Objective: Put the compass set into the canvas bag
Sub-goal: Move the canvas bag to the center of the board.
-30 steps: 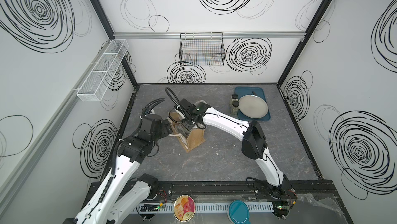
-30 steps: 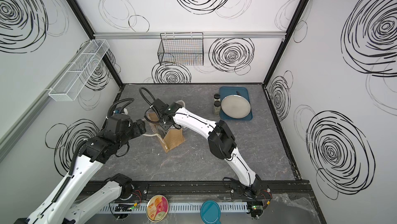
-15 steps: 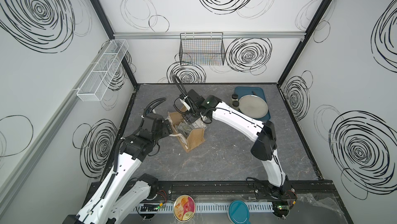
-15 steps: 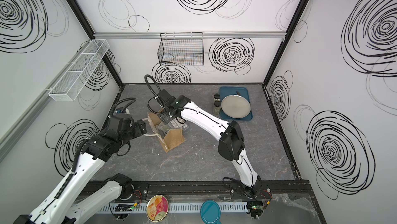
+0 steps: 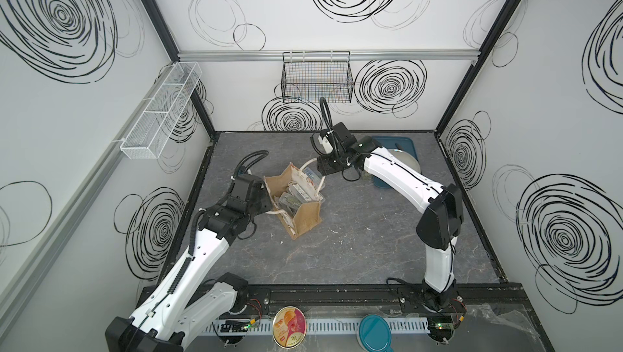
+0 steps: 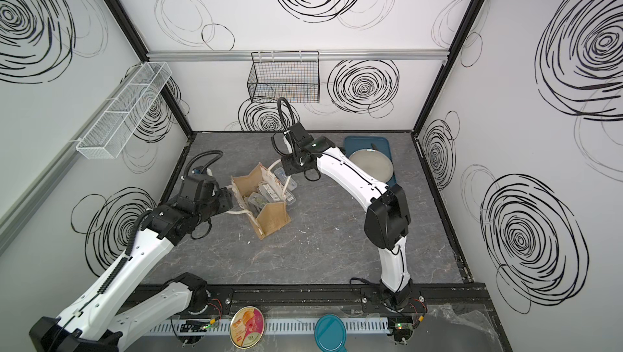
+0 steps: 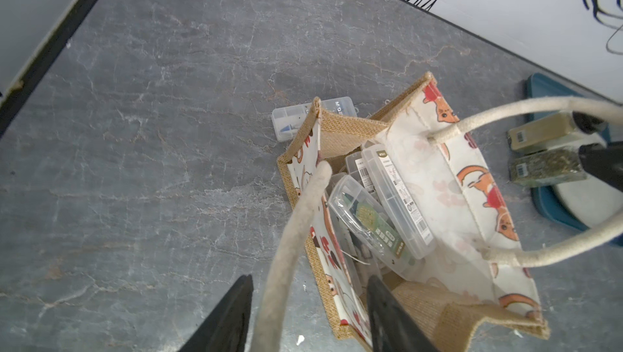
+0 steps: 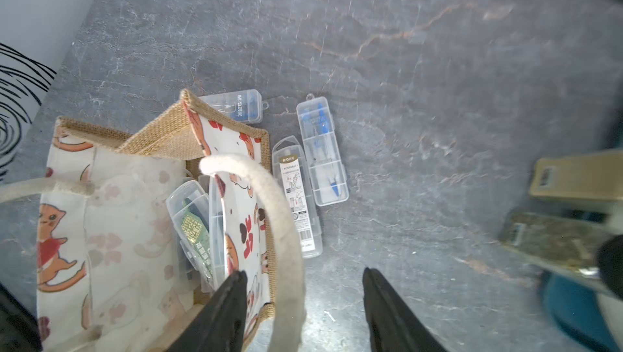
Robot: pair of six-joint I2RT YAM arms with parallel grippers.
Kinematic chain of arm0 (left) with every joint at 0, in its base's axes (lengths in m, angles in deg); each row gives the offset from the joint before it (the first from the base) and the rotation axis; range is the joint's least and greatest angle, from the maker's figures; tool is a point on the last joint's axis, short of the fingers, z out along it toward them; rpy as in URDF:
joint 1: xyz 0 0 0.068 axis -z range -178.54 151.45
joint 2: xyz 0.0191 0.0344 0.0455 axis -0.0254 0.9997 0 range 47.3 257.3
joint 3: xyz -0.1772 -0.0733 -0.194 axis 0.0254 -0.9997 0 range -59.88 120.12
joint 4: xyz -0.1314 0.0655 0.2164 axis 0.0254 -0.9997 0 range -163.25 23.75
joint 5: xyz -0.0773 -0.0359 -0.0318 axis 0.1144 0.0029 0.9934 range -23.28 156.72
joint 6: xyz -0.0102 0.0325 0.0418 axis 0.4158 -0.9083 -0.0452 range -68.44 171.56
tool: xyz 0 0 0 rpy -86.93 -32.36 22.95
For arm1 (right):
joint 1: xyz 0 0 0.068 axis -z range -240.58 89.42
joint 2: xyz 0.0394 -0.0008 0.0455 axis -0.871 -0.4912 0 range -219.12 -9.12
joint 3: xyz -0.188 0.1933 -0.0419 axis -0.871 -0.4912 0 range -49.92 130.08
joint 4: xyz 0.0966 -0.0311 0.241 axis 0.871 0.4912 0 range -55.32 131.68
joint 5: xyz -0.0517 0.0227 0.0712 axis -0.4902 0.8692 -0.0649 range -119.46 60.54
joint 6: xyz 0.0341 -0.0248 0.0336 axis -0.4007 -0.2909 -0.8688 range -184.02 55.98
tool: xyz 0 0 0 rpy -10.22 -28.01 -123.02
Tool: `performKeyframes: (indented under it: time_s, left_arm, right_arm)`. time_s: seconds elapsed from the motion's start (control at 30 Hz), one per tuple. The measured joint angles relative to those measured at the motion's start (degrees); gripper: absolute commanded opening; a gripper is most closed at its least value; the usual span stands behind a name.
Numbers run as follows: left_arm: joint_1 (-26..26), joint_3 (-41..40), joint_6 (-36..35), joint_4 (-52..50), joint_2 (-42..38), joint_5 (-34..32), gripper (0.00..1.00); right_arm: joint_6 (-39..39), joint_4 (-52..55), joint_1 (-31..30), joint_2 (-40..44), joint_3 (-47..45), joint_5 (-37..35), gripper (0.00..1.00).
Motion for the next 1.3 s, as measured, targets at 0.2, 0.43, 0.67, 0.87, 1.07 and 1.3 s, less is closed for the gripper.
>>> performKeyframes:
  time_s: [0.2, 0.43, 0.67, 0.87, 1.07, 1.3]
  left_arm:
    - [0.8, -0.5, 0.4, 1.5, 0.5, 0.9, 0.27]
    - [2.7, -1.2, 1.1, 2.8, 2.1, 2.0, 0.14]
    - [6.2, -0.6, 1.3, 5.5, 7.2, 2.6, 0.08]
    - [9.6, 2.5, 1.3, 7.7, 12.3, 3.0, 0.08]
    - [11.8, 6.0, 0.2, 8.9, 16.2, 2.9, 0.44]
    - [12.4, 11.0, -2.9, 6.0, 15.9, -0.3, 0.76]
  right_arm:
    - [-1.8, -0.3, 0.4, -2.4, -0.3, 5.0, 0.24]
    - [-3.3, -3.3, 0.9, 1.9, -6.9, 5.1, 0.13]
    - [-4.2, -5.0, 3.5, 9.6, -15.6, 3.4, 0.12]
    - [-5.5, -5.7, 5.5, 16.1, -22.8, 1.3, 0.13]
    - [-6.1, -6.8, 6.7, 21.4, -29.0, 0.7, 0.21]
    - [-6.0, -6.9, 7.0, 22.6, -29.3, 0.5, 0.54]
